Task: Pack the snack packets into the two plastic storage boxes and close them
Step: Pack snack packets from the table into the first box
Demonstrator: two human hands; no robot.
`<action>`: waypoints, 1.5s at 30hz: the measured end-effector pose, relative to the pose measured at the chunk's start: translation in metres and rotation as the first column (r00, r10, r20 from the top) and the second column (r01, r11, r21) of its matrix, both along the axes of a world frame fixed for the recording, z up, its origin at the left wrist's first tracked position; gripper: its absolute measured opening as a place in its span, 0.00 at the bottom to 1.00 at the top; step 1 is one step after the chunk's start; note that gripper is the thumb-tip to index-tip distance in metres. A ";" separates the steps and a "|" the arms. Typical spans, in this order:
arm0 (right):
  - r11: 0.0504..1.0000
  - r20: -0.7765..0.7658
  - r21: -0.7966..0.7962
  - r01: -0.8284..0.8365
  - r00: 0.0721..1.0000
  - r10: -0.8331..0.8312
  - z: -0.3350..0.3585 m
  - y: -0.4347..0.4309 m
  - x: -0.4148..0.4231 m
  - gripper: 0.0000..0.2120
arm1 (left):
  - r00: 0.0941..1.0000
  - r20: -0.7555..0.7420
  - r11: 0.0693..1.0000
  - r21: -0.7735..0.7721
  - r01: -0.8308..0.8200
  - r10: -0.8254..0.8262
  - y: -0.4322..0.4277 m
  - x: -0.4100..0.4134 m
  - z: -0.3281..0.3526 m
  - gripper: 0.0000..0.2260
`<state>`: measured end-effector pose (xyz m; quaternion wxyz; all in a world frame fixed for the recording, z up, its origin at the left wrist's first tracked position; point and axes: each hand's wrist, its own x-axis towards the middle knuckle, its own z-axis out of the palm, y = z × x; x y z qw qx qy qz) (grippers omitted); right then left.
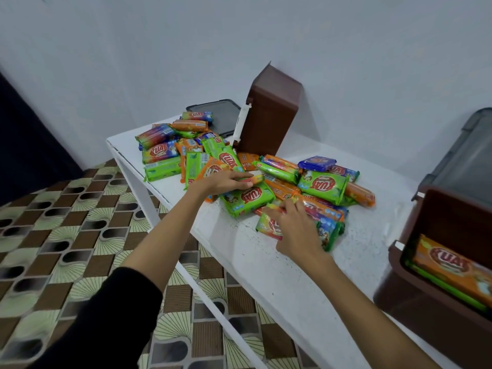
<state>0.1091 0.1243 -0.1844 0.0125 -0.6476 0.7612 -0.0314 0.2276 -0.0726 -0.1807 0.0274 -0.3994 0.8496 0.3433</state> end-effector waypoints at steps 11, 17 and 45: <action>0.963 0.213 -0.204 0.175 0.968 -0.130 0.051 0.008 -0.018 0.39 | 0.947 -0.321 0.947 -0.296 -0.121 0.021 0.023 -0.010 0.027 0.26; 0.869 0.294 -0.407 0.281 0.941 -0.167 0.106 0.045 -0.057 0.37 | 0.883 -0.415 0.886 -0.464 0.003 -0.221 0.053 -0.049 0.091 0.30; 0.911 0.128 0.158 0.382 0.906 -0.403 0.058 0.255 -0.241 0.43 | 0.516 0.377 0.302 -0.497 0.814 -0.769 0.279 -0.285 0.068 0.34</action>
